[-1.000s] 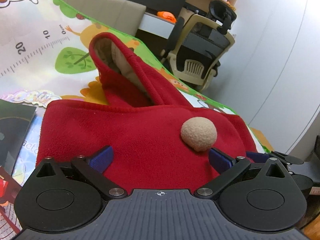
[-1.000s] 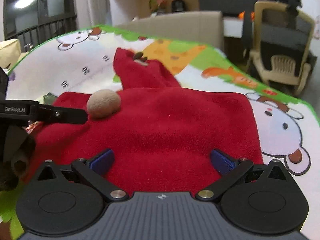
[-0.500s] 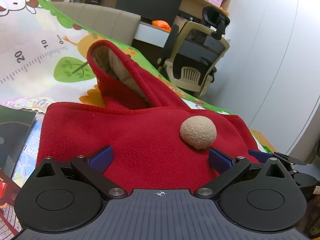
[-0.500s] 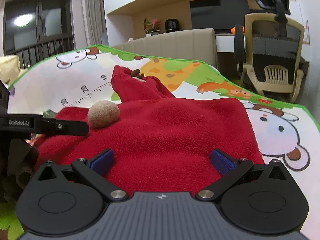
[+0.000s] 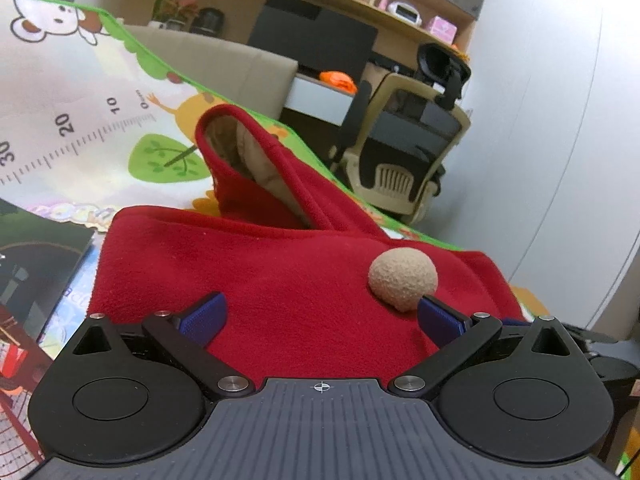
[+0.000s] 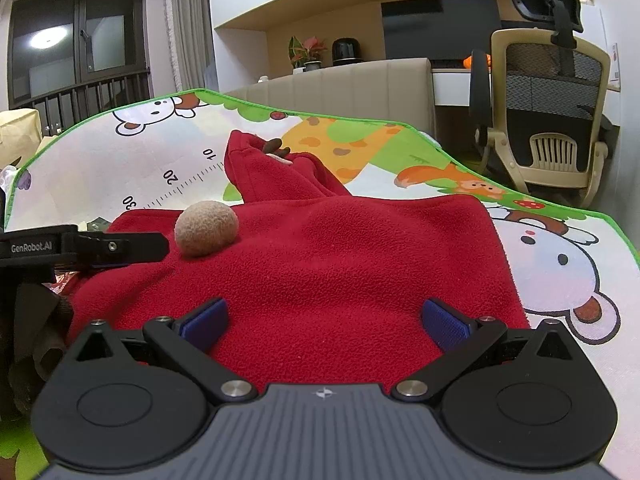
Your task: Fold clothes
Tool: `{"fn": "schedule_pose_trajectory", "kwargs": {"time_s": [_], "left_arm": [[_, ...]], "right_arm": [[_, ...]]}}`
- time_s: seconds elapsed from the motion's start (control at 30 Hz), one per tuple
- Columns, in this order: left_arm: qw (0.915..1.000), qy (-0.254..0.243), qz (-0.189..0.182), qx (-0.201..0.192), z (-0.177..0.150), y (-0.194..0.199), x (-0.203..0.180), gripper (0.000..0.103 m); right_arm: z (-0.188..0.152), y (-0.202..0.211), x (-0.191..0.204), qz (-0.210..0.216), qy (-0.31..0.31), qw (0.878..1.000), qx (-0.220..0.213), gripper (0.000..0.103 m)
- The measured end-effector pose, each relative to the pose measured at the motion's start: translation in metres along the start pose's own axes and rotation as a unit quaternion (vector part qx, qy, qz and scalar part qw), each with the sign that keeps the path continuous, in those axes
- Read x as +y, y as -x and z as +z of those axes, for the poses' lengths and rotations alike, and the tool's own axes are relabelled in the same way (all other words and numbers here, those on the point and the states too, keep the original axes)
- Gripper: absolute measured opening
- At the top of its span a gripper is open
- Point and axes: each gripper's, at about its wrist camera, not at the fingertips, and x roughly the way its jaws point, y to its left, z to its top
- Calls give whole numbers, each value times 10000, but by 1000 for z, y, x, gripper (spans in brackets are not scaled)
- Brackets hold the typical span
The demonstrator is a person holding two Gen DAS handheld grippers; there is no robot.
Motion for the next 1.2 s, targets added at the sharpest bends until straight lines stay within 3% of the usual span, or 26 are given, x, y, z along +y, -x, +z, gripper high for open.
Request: {"fn": "schedule_pose_trajectory", "kwargs": {"time_s": [0.33, 1.07, 1.2], "left_arm": [[9991, -267, 334, -34, -4, 2, -10, 103], [9995, -162, 230, -147, -6, 5, -7, 103], [9992, -49, 348, -179, -6, 8, -8, 103]], "right_arm": [[0, 0, -1, 4, 9, 10000, 2, 103], [0, 0, 0, -1, 8, 10000, 1, 103], [0, 0, 0, -1, 7, 10000, 0, 103]]}}
